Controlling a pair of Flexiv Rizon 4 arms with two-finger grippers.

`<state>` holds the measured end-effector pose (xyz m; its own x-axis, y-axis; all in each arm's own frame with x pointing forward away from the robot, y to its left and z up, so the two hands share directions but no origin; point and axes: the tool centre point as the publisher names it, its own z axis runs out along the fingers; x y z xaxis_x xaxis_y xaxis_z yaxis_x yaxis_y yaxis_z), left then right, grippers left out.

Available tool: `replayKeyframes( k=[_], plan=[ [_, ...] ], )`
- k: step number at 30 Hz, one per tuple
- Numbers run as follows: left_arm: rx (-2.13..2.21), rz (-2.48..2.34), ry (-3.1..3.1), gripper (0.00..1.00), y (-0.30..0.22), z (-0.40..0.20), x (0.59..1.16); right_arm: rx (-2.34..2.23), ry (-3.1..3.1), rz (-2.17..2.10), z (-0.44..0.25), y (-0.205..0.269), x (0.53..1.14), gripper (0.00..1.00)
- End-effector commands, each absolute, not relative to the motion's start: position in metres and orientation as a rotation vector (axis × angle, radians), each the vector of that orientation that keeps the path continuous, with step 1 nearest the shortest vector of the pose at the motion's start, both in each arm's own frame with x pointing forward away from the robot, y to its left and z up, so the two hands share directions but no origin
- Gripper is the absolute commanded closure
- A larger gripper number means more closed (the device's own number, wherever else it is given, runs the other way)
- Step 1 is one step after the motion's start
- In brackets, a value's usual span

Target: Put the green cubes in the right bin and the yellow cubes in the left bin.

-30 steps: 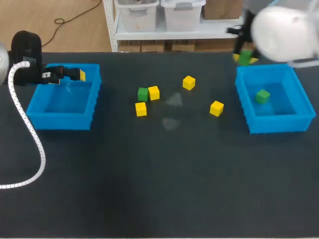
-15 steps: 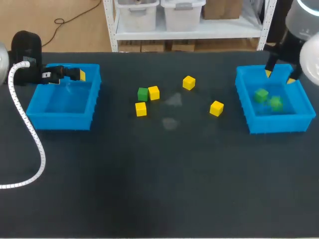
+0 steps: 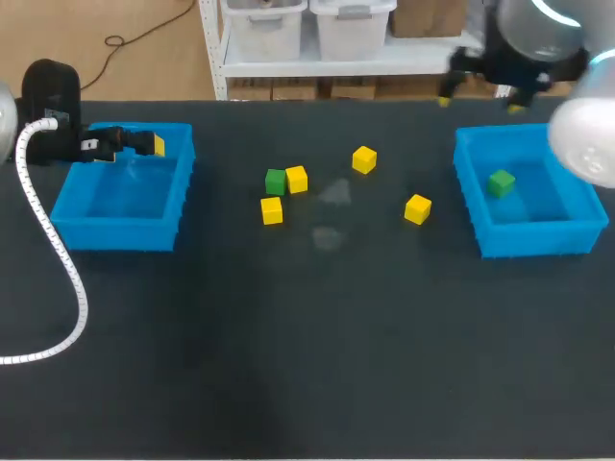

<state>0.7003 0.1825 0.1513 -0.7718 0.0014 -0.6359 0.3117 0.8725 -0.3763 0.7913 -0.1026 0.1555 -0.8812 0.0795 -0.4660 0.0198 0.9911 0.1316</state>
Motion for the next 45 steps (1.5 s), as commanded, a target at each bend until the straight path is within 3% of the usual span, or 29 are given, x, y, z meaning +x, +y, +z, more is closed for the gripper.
replayKeyframes(
  k=[1, 8, 17, 28, 45],
  plan=[
    [0.23, -0.635, 2.376, 0.0, 0.185, 0.15, 0.7, -0.158, 2.689, 0.186, 0.163, -0.025, 0.814, 0.0],
    [0.23, -0.635, 2.376, 0.0, 0.185, 0.15, 0.7, -0.325, 2.711, 0.224, 0.159, 0.064, 0.811, 0.0],
    [0.23, -0.635, 2.376, 0.0, 0.185, 0.15, 0.7, -0.363, 2.824, 0.195, 0.12, 0.138, 0.802, 0.0],
    [0.23, -0.635, 2.376, 0.0, 0.185, 0.15, 0.7, -0.278, 2.908, 0.119, 0.084, 0.172, 0.798, 0.0],
    [0.23, -0.635, 2.376, 0.0, 0.185, 0.15, 0.7, -0.07, 2.937, 0.058, 0.042, 0.187, 0.791, 0.0]
  ],
)
